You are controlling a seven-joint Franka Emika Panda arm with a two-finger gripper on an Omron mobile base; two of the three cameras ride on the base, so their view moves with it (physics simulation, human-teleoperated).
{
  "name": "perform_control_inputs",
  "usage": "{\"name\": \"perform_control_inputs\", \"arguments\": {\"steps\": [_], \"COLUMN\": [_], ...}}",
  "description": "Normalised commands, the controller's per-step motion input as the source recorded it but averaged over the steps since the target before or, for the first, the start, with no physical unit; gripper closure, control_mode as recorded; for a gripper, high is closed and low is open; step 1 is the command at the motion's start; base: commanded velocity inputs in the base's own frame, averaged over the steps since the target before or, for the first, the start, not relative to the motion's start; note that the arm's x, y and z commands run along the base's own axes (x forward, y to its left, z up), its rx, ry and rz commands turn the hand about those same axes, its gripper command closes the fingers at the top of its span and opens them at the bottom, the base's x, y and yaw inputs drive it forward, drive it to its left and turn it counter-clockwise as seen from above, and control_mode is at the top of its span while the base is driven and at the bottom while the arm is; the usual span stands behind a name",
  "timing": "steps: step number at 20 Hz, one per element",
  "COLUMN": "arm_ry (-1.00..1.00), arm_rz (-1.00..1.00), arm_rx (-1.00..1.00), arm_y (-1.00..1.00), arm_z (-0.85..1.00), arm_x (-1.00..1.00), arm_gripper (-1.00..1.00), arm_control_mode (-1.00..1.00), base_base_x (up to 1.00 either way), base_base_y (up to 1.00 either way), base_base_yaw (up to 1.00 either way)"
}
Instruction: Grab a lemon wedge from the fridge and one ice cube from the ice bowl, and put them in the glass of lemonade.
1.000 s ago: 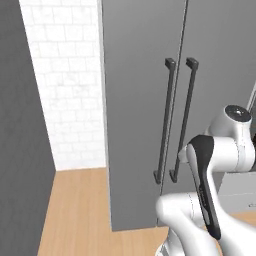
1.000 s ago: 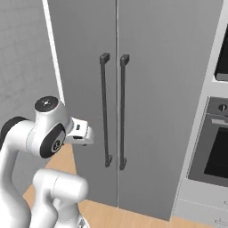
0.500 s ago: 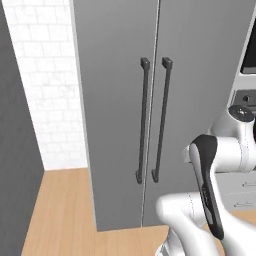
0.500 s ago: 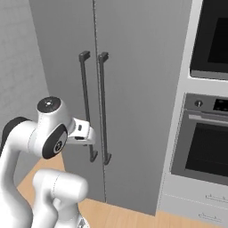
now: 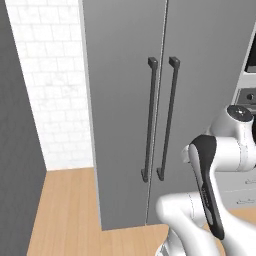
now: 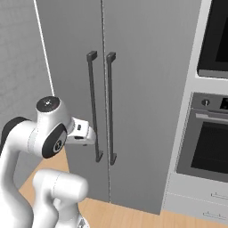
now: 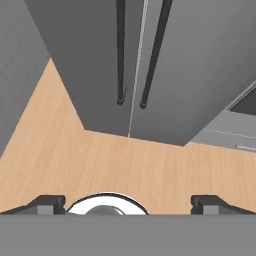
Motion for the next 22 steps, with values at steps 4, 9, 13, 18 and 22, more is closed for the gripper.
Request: {"name": "perform_control_inputs", "arguments": {"steps": [4, 9, 13, 18, 22], "arm_ry": [0.0, -0.03, -0.27, -0.27, -0.23], "arm_rz": [-0.01, 0.0, 0.0, -0.03, -0.13], "arm_rx": [-0.01, 0.0, 0.0, 0.0, 0.0], "arm_y": [0.07, 0.0, -0.15, -0.4, -0.38], "arm_z": [-0.02, 0.0, 0.0, 0.07, 0.07], "arm_x": [0.02, 0.25, 0.67, 0.98, 1.0], "arm_gripper": [-1.0, -1.0, -1.0, -1.0, -1.0], "arm_control_mode": [-1.0, -1.0, -1.0, -1.0, -1.0], "base_base_x": [0.0, 0.0, 0.0, 0.0, 0.0], "base_base_y": [0.13, 0.0, 0.0, 0.0, 0.0], "base_base_yaw": [-0.03, 0.0, 0.0, 0.0, 0.0]}}
